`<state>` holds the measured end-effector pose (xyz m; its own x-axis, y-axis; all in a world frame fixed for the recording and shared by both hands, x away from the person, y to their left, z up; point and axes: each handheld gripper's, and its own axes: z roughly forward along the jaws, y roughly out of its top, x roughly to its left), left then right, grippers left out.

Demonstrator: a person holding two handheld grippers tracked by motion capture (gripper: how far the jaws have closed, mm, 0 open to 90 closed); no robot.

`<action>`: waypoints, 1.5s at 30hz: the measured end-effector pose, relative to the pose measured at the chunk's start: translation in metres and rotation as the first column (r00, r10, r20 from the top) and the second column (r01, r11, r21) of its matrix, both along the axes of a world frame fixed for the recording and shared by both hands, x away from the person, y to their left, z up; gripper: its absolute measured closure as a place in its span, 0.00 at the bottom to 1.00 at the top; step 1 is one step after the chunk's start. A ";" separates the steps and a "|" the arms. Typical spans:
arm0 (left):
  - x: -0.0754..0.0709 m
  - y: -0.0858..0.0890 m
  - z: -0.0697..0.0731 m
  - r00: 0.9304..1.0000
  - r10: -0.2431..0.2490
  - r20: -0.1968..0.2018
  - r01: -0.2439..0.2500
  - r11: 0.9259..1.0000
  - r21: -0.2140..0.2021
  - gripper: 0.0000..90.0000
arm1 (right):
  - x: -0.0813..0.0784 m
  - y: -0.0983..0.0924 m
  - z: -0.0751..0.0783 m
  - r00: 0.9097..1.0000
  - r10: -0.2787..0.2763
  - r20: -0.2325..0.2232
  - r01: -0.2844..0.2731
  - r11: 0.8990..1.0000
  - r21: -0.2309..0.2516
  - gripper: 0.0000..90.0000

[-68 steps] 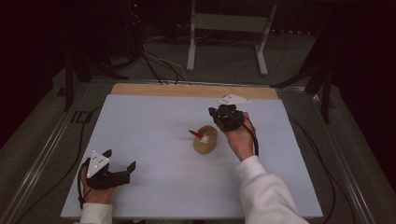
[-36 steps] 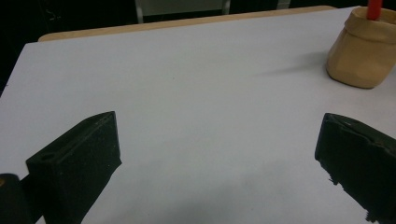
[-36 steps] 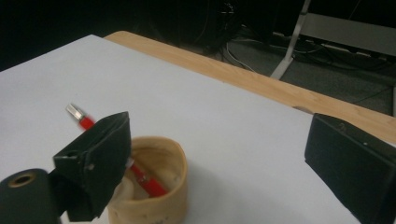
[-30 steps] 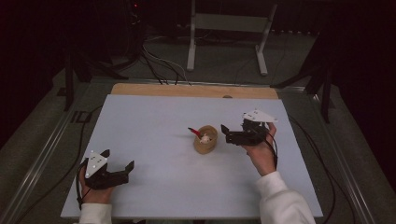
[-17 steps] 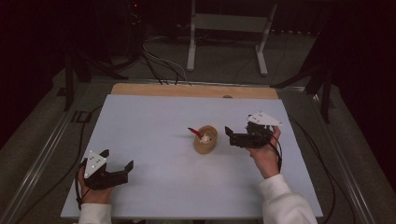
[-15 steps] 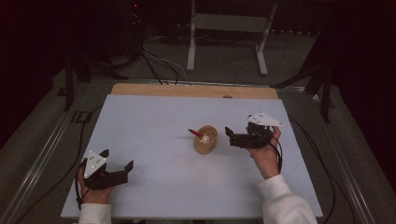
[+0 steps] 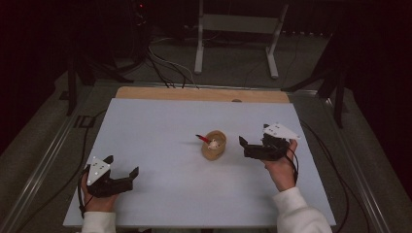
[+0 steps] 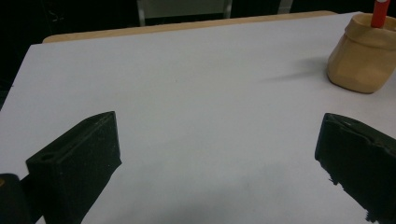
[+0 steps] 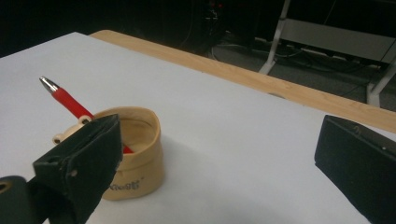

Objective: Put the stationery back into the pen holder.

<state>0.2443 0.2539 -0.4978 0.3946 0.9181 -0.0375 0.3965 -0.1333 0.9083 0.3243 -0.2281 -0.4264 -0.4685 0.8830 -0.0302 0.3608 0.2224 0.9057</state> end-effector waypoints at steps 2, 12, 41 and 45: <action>0.000 0.000 0.000 1.000 -0.001 0.001 0.001 1.000 0.000 0.01 | -0.002 -0.002 -0.002 1.000 -0.002 -0.005 0.002 1.000 -0.002 0.02; -0.001 0.003 0.003 1.000 -0.007 0.011 0.007 1.000 -0.022 0.01 | -0.011 -0.013 -0.008 1.000 -0.012 -0.001 0.012 1.000 -0.010 0.02; -0.005 0.008 0.012 0.999 -0.038 0.026 0.040 0.998 -0.053 0.01 | -0.048 -0.036 -0.031 1.000 -0.017 0.010 0.017 1.000 -0.019 0.02; -0.005 0.008 0.013 0.999 -0.040 0.032 0.042 0.998 -0.054 0.01 | -0.056 -0.042 -0.040 1.000 0.004 0.013 -0.004 1.000 0.016 0.02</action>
<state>0.2388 0.2623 -0.4846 0.4333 0.8982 -0.0740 0.3634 -0.0990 0.9264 0.2683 -0.2706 -0.4664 -0.4715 0.8816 -0.0220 0.3486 0.2092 0.9136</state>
